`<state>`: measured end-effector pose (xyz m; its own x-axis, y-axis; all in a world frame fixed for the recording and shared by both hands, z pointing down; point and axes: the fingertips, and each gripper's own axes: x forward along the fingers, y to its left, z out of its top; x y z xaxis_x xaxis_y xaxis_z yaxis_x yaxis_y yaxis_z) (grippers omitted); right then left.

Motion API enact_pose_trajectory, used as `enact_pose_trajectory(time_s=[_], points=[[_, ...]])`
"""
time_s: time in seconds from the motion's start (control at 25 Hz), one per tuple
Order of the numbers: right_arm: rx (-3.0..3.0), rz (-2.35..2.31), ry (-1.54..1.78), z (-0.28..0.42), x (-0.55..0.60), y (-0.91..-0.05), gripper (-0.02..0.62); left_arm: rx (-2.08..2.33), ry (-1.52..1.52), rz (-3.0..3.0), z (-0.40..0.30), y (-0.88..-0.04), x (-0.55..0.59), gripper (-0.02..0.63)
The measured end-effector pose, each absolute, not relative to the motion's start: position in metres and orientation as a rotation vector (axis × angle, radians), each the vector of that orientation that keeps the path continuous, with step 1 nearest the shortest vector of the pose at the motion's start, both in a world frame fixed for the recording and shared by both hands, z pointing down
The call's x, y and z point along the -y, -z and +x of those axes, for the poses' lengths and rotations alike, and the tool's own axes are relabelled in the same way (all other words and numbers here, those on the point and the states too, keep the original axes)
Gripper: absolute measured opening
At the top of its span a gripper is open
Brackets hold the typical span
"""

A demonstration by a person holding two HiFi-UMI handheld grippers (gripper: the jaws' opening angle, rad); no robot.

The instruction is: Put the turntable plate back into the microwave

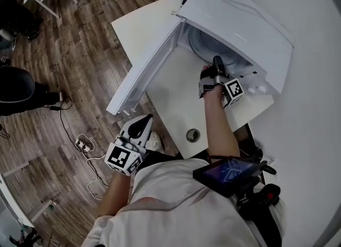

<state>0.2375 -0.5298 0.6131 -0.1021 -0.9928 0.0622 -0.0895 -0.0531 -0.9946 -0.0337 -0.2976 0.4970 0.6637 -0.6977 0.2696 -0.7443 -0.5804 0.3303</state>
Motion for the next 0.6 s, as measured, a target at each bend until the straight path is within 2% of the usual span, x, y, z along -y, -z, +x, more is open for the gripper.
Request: enact_pose_trajectory(time_s=[0.6], points=[[-1.156, -1.437, 1.332, 0.242, 0.559, -0.611, 0.031, 1.098, -0.049, 2.475, -0.044, -0.477, 0.297, 0.011]])
